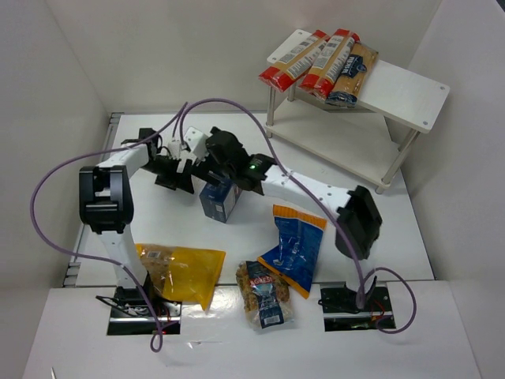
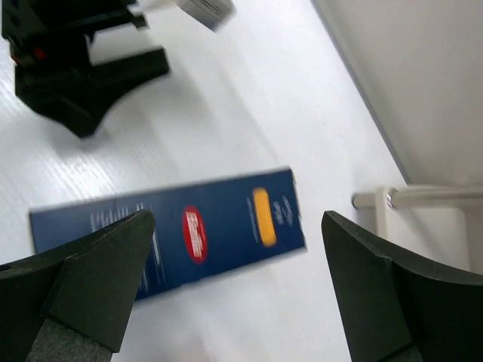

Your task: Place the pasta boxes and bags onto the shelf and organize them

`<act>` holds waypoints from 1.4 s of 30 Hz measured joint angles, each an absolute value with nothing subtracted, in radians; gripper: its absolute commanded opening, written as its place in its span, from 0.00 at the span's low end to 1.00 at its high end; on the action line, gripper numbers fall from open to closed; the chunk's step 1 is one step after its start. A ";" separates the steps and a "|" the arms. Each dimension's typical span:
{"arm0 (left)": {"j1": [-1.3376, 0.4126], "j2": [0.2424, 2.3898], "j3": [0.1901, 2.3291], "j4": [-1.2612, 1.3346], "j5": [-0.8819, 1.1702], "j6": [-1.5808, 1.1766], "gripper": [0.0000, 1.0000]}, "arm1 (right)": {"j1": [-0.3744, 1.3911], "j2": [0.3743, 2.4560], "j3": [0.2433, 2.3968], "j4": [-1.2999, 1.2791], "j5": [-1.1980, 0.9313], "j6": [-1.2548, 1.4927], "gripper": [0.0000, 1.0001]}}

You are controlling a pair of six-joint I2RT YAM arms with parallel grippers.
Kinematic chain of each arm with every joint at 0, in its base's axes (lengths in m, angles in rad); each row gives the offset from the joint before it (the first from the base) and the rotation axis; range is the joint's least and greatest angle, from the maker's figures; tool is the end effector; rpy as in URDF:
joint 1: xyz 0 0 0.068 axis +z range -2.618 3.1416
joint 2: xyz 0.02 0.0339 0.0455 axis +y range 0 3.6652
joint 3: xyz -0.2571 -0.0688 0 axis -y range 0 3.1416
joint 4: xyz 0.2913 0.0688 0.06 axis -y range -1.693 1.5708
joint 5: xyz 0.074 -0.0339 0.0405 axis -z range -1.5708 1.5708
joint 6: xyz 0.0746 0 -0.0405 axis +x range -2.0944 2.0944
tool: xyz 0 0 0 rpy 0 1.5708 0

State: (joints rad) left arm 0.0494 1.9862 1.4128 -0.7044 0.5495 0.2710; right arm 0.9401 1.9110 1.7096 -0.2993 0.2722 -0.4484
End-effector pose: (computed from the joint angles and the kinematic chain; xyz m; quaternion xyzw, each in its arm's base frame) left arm 0.4421 -0.0171 0.1094 0.1446 0.9420 -0.2426 0.1815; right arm 0.3294 0.4171 0.2864 -0.4921 0.6993 0.0097 0.5184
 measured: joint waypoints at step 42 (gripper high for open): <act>-0.440 1.631 1.307 -0.498 0.080 -0.066 1.00 | 0.244 0.777 0.842 -0.430 -0.020 -0.329 1.00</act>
State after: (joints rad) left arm -0.4397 1.6306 1.3071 -0.4980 0.0803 -0.0658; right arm 0.2440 0.7773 0.8425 -0.4305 -0.0196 -0.3290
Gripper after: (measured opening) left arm 1.001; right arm 0.999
